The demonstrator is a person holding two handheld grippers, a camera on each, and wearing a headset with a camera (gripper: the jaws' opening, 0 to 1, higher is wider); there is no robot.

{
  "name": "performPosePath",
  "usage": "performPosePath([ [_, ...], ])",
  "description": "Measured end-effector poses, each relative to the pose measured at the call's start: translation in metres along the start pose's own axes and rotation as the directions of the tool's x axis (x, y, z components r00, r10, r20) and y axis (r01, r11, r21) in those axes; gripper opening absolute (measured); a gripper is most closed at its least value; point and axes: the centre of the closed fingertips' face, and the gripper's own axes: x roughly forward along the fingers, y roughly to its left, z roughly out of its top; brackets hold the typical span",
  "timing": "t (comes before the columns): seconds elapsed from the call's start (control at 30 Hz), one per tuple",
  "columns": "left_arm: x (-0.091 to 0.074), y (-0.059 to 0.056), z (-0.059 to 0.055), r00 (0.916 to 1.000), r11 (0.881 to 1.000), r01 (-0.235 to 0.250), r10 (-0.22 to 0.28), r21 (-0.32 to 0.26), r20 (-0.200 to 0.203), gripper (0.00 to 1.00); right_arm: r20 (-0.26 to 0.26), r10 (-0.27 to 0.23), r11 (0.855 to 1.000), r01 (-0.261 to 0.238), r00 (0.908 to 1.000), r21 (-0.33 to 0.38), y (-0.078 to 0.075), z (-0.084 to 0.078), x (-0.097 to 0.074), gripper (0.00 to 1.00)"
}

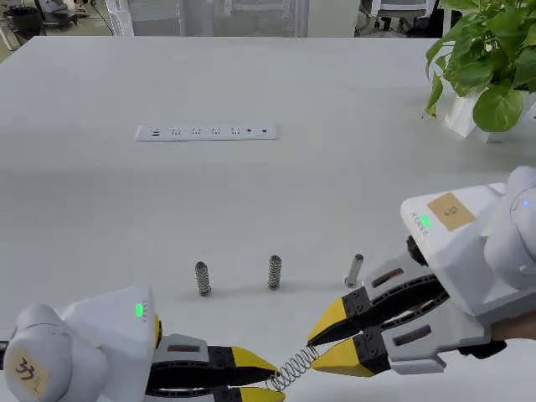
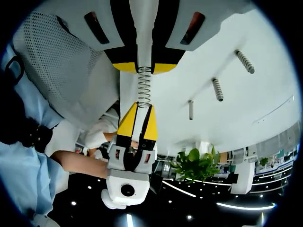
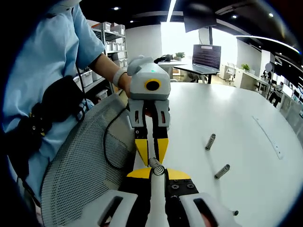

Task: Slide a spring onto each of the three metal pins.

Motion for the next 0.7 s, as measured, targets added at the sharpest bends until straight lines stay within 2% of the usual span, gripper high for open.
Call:
performPosePath([
  [0.47,0.0043,0.0033,-0.0039,0.9998,0.999,-0.013,0.012,-0.035,-0.013,0.07,-0.101,-0.010,0.991,-0.004,0.9948,-0.137,-0.0007,0.0091,0.0075,0.06],
  [0.7,0.0041,0.0040,-0.0015,0.9997,0.999,-0.024,0.024,-0.045,0.003,0.07,-0.113,-0.016,0.989,-0.001,0.9935,-0.151,-0.0029,0.0091,0.0060,0.06],
])
